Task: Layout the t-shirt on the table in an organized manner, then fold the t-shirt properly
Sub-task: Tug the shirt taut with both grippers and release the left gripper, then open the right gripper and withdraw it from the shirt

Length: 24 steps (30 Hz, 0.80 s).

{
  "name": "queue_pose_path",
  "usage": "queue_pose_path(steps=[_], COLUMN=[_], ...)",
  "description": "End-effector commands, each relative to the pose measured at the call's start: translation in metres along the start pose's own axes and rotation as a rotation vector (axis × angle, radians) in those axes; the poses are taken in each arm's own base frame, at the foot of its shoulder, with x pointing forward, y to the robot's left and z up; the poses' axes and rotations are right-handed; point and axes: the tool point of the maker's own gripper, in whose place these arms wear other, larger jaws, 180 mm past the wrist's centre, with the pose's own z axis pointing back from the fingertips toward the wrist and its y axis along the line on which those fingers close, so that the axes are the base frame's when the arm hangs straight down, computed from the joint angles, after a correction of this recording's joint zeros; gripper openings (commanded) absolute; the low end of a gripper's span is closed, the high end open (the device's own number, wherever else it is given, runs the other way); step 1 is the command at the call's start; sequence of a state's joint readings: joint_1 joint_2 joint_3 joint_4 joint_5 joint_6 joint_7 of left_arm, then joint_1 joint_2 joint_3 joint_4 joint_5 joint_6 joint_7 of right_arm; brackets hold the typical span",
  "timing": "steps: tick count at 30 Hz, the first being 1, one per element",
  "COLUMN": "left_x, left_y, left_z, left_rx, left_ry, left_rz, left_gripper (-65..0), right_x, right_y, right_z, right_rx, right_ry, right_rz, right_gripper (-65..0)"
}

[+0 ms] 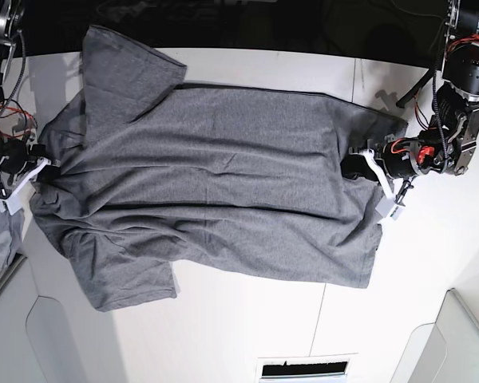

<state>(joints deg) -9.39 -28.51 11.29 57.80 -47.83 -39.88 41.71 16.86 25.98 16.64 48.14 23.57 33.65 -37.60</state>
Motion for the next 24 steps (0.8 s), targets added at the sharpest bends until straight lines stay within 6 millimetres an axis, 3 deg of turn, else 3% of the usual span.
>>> queue_pose_path(steps=[1, 6, 12, 19, 24], left_x=[0.010, 0.018, 0.030, 0.038, 0.044], left_y=[0.002, -0.023, -0.030, -0.018, 0.005], left_z=[0.007, 0.010, 0.012, 0.030, 0.055], left_rx=[0.002, -0.101, -0.122, -0.082, -0.034], left_ry=[-0.003, -0.007, -0.036, -0.043, -0.067], left_rz=[-0.021, 0.026, 0.011, -0.034, -0.023], left_gripper=[-65.0, -65.0, -65.0, -65.0, -65.0], right_x=[0.018, 0.054, 0.075, 0.064, 0.029], right_y=[-0.011, -0.015, -0.028, -0.012, -0.014], right_z=[0.007, 0.016, 0.035, 0.052, 0.059], right_rx=[-0.043, -0.065, -0.059, 0.119, 0.102], right_ry=[-0.019, -0.080, -0.138, -0.101, -0.058], right_rz=[0.021, 0.046, 0.009, -0.120, -0.089], right_gripper=[-65.0, -65.0, -65.0, -65.0, -65.0])
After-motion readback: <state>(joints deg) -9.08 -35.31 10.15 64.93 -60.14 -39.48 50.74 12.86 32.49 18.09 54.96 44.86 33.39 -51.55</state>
